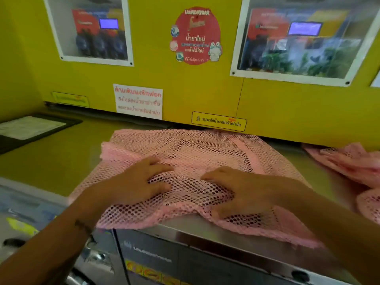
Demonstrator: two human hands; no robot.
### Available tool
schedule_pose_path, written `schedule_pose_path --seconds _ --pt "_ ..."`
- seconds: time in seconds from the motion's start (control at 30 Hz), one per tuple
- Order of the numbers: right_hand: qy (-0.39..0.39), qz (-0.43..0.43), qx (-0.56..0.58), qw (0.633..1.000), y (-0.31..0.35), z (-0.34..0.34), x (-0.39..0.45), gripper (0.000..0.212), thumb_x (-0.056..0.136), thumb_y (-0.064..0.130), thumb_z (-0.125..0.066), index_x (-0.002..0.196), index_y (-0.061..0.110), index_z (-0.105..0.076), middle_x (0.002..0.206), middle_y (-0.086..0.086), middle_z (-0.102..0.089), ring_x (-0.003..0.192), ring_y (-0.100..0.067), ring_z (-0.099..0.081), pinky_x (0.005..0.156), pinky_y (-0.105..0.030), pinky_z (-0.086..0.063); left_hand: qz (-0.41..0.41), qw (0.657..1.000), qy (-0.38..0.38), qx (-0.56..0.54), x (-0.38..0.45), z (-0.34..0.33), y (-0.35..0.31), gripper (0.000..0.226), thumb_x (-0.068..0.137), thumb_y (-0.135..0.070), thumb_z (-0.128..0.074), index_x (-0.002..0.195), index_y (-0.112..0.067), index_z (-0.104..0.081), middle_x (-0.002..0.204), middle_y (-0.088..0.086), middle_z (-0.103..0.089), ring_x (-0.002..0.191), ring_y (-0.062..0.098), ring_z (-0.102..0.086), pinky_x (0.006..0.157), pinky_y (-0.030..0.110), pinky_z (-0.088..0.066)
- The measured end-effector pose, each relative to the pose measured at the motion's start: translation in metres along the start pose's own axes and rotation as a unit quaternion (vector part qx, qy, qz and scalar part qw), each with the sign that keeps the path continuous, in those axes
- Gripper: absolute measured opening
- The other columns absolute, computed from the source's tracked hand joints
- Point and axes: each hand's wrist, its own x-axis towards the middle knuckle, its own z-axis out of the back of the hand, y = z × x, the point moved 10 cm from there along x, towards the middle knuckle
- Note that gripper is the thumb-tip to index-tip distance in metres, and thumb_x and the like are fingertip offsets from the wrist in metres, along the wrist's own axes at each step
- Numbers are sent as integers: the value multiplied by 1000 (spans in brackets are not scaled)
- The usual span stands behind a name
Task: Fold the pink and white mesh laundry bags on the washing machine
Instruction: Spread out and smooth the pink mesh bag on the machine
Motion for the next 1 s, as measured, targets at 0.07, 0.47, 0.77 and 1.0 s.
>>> schedule_pose_path --seconds 0.07,0.47,0.77,1.0 --pt "-9 -14 1 1000 -5 1 5 95 74 75 -59 150 43 -11 160 8 -15 146 -22 -22 117 -51 -26 -23 995 -92 -25 3 23 20 40 89 -41 -65 128 -38 -59 147 1 -41 135 20 -42 115 39 -31" --pt "-109 89 -41 989 59 10 -8 41 81 48 -69 118 44 -53 134 14 -33 123 -8 -33 104 -35 -39 90 990 -54 90 -26 16 41 89 57 -91 -34 136 -53 -41 142 -3 -40 132 25 -39 111 51 -31" --pt "-176 112 -111 972 87 18 -8 12 88 33 -57 84 24 -64 122 5 -44 115 -14 -37 94 -38 -41 81 996 20 25 -32 28 54 85 68 -71 -66 144 -49 -34 153 -11 -29 139 18 -35 113 37 -31" --pt "-110 179 221 952 104 57 -10 7 91 34 -63 93 28 -67 117 14 -62 110 5 -57 95 -26 -46 81 978 -186 -50 -14 67 38 39 88 -45 -63 125 -35 -56 131 -2 -54 121 20 -53 100 37 -43"
